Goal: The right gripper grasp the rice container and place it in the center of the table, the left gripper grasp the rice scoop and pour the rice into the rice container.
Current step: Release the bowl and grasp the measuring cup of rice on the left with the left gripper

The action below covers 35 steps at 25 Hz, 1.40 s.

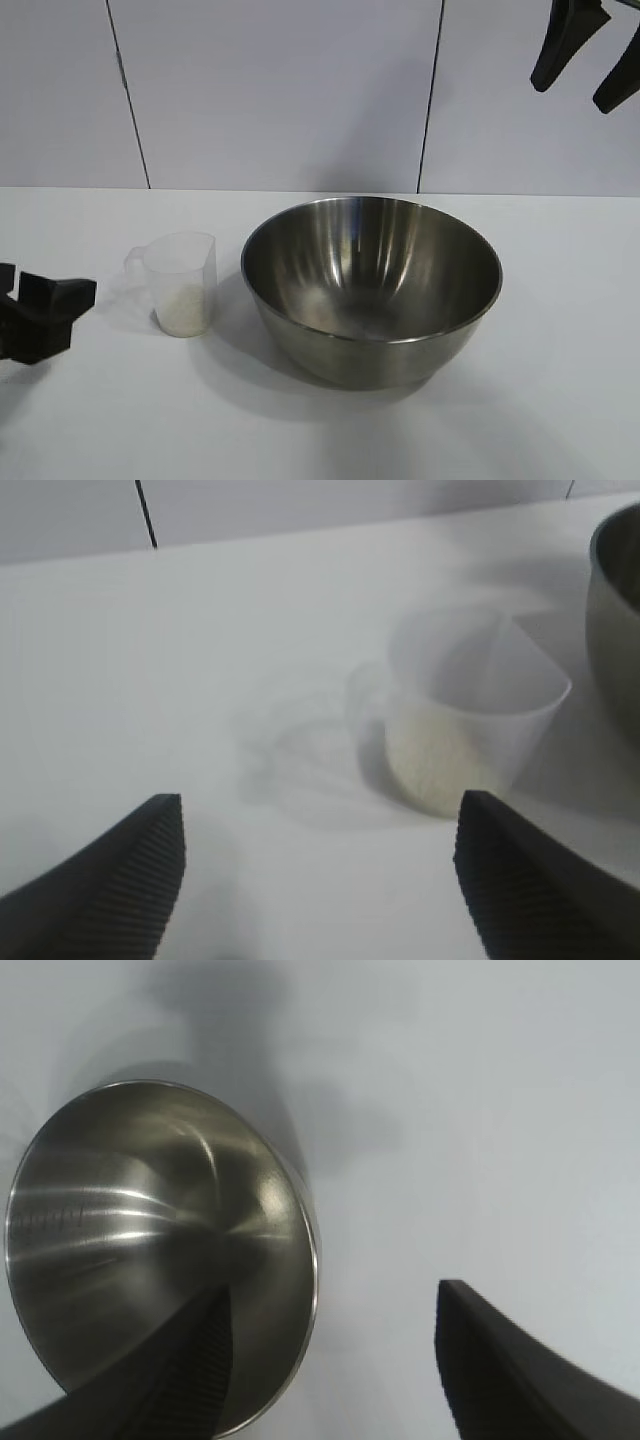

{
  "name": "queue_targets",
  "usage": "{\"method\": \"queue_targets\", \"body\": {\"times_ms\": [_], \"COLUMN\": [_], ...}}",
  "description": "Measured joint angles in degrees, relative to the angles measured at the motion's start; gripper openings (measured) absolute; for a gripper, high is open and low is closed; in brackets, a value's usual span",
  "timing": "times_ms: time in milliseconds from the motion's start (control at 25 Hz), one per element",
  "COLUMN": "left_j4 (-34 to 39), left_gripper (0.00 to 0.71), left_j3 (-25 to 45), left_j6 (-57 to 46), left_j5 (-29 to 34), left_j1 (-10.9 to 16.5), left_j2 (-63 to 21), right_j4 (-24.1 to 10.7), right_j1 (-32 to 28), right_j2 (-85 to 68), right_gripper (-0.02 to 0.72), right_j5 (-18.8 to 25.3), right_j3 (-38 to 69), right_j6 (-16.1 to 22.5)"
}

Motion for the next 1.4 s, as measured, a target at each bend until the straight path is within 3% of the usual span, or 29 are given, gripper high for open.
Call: {"method": "queue_targets", "body": {"times_ms": [160,720,1000,1200,1400], "left_j4": [0.0,0.0,0.0,-0.2,-0.6], "left_gripper": [0.543,0.542,0.542,0.542,0.542], "left_j3": [-0.5,-7.8,-9.5,-12.4,-14.1], "left_j6": [-0.1,-0.1,-0.7,-0.7,-0.8], "left_j5": [0.0,-0.8,-0.8,-0.9,-0.9], "left_j1": [0.0,0.0,0.0,0.0,1.2], "left_j2": [3.7,4.3,11.5,12.1,12.1], "right_j4": [-0.1,-0.1,-0.1,-0.2,-0.2], "right_j1": [0.0,0.0,0.0,0.0,0.0], "right_j2": [0.0,0.0,0.0,0.0,0.0], "right_gripper": [0.409,0.409,0.409,0.409,0.409], "right_j5": [-0.4,-1.1,-1.9,-2.1,-2.2], "right_j3": [0.0,0.0,0.0,0.0,0.0], "right_j6": [0.0,0.0,0.0,0.0,0.0]}}
